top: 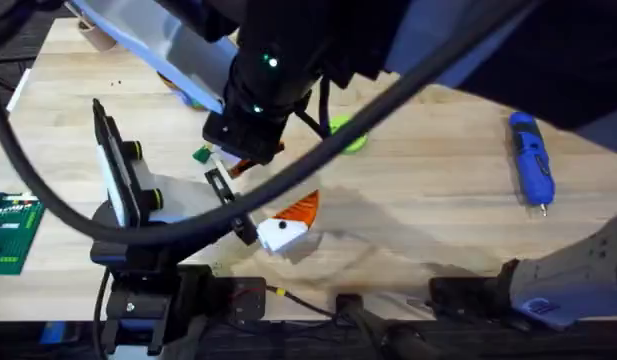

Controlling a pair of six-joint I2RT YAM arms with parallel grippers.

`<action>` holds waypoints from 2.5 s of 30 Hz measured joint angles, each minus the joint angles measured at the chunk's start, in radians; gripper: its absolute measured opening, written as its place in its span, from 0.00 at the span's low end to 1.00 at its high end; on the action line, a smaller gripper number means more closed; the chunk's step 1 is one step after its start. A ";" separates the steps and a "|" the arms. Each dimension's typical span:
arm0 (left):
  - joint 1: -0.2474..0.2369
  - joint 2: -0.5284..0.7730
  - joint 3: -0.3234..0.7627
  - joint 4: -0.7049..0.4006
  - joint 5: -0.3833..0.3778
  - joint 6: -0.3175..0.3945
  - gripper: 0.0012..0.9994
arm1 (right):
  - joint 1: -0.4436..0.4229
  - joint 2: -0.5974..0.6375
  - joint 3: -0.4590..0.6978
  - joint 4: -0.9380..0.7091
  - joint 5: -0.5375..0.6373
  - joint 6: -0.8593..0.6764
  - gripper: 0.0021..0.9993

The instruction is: Pick up the gripper from the table and insert it into the empty holder that is missing its gripper. Then pick up a screw, insert it into the mounting hole, and use the screwdriver to tighten it. Finally, clean up the table by picking up the vegetable and placing it into the bucket.

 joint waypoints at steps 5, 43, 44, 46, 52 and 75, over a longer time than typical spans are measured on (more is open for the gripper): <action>0.000 0.000 0.000 0.000 0.000 0.000 0.99 | 0.000 0.018 0.000 0.001 0.000 0.000 0.01; 0.000 0.000 0.000 0.000 -0.001 -0.008 0.99 | 0.000 0.026 0.000 -0.026 0.004 0.000 0.01; 0.000 0.000 0.000 0.000 -0.001 -0.008 0.99 | 0.000 0.026 0.000 -0.026 0.004 0.000 0.01; 0.000 0.000 0.000 0.000 -0.001 -0.008 0.99 | 0.000 0.026 0.000 -0.026 0.004 0.000 0.01; 0.000 0.000 0.000 0.000 -0.001 -0.008 0.99 | 0.000 0.026 0.000 -0.026 0.004 0.000 0.01; 0.000 0.000 0.000 0.000 -0.001 -0.005 0.99 | 0.000 0.026 0.000 -0.030 0.003 0.000 0.01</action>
